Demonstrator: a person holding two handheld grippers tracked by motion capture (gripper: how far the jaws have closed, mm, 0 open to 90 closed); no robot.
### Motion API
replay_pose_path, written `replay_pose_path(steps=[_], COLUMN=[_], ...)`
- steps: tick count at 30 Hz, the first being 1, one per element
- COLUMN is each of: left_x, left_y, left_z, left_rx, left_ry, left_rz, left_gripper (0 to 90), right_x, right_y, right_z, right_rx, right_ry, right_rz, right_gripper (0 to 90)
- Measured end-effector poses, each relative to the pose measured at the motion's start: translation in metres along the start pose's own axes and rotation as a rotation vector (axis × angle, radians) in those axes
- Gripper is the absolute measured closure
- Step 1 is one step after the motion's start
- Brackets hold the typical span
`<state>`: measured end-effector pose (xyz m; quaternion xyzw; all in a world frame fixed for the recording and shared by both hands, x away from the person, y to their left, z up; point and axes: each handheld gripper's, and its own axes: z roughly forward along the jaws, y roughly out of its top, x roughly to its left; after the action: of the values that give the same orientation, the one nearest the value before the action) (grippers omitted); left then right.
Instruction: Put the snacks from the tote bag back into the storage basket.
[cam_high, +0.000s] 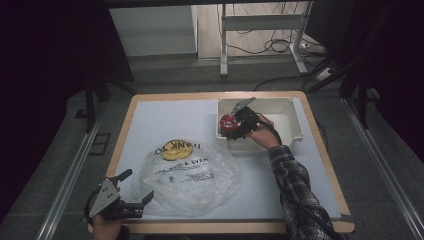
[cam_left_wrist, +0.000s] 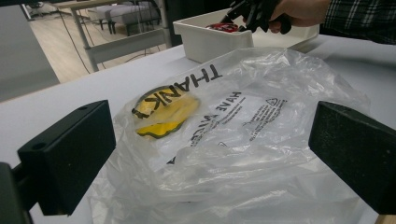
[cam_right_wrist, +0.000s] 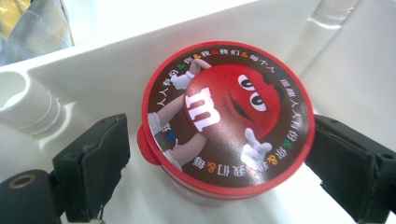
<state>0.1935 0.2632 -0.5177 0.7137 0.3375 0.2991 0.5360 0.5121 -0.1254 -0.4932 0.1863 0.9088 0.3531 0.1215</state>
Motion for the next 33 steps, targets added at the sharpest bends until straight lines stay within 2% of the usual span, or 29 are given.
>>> replay_pose_path(steps=[24, 33], left_x=[0.0, 0.0], left_y=[0.0, 0.0], left_z=[0.0, 0.0], left_rx=[0.001, 0.002], left_ry=[0.002, 0.002], left_rz=[0.002, 0.002], left_gripper=[0.7, 0.7], right_x=[0.007, 0.01], right_y=[-0.005, -0.009], right_z=[-0.016, -0.023], right_rx=[-0.03, -0.042], right_ry=[-0.024, -0.026], right_rz=[-0.013, -0.001], right_gripper=[6.8, 4.9])
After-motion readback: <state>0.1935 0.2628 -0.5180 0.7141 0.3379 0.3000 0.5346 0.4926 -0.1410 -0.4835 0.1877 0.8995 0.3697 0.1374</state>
